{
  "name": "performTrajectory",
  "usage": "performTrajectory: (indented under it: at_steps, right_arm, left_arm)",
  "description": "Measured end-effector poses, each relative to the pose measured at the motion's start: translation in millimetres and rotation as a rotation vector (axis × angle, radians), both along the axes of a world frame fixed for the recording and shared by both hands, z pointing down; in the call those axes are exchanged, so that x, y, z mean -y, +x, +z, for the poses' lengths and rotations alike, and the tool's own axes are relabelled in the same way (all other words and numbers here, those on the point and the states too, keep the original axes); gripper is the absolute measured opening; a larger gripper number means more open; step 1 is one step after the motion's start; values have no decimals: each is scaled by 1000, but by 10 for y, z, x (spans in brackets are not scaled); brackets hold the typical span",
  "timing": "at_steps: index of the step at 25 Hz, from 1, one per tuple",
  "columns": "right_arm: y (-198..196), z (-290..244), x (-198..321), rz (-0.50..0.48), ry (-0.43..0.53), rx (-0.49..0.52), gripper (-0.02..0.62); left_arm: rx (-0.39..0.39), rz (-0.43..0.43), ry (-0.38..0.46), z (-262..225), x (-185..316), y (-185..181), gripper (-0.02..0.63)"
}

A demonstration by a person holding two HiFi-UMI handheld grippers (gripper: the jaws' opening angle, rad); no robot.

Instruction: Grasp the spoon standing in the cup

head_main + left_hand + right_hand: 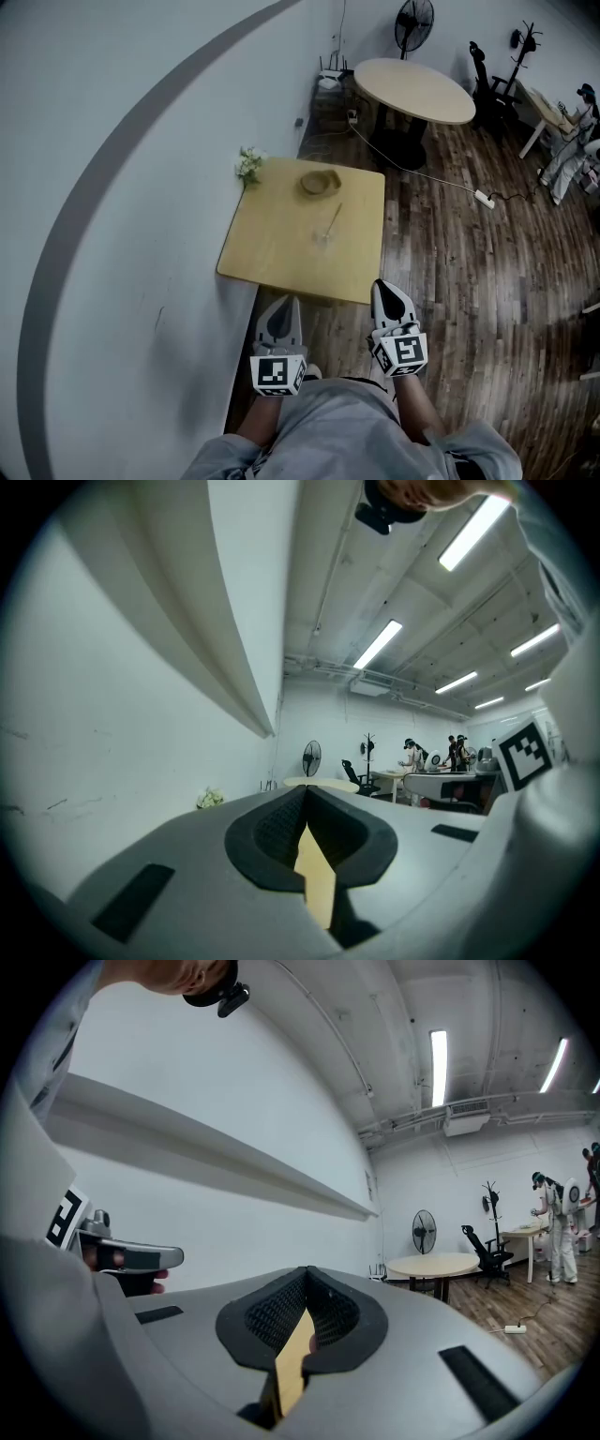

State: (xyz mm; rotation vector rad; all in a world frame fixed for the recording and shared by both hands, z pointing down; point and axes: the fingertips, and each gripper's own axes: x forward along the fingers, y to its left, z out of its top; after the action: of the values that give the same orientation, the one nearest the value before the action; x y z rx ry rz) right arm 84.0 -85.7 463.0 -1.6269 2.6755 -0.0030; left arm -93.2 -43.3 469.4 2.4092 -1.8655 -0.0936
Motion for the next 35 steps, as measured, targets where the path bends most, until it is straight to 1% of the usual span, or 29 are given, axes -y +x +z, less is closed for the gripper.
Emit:
performTrajectory:
  at_steps: [6, 9, 13, 19, 23, 29, 30, 31, 32, 35]
  right_arm:
    - [-181, 76, 222, 0, -25, -2, -2]
    - [-202, 144, 324, -3, -45, -10, -2]
    - [-181, 222, 544, -15, -66, -17, -2]
    - [-180, 407, 1082, -67, -106, 18, -2]
    - [-226, 593, 1408, -125, -140, 4, -2]
    - [-206, 829, 1814, -177, -173, 11, 2]
    - [-214, 880, 1880, -188, -182, 9, 5]
    - [-223, 940, 1947, -200, -195, 9, 40]
    - [-228, 1002, 2013, -209, -210, 9, 60]
    - [-226, 1175, 2198, -225, -258, 10, 76]
  left_arm:
    - [-8, 1, -10, 60, 238, -171, 2]
    - [-17, 1, -20, 93, 362, -187, 2]
    - [-9, -9, -27, 127, 592, -182, 2]
    - [16, -61, -31, 151, 1073, -256, 2]
    - [27, -83, -27, 103, 1401, -235, 2]
    - [35, -90, -34, 124, 1771, -126, 2]
    - [37, -91, -38, 139, 1823, -120, 2]
    - [38, -94, -42, 151, 1873, -117, 2]
    - [40, -97, -45, 159, 1920, -115, 2]
    - [45, -111, -51, 163, 2042, -109, 2]
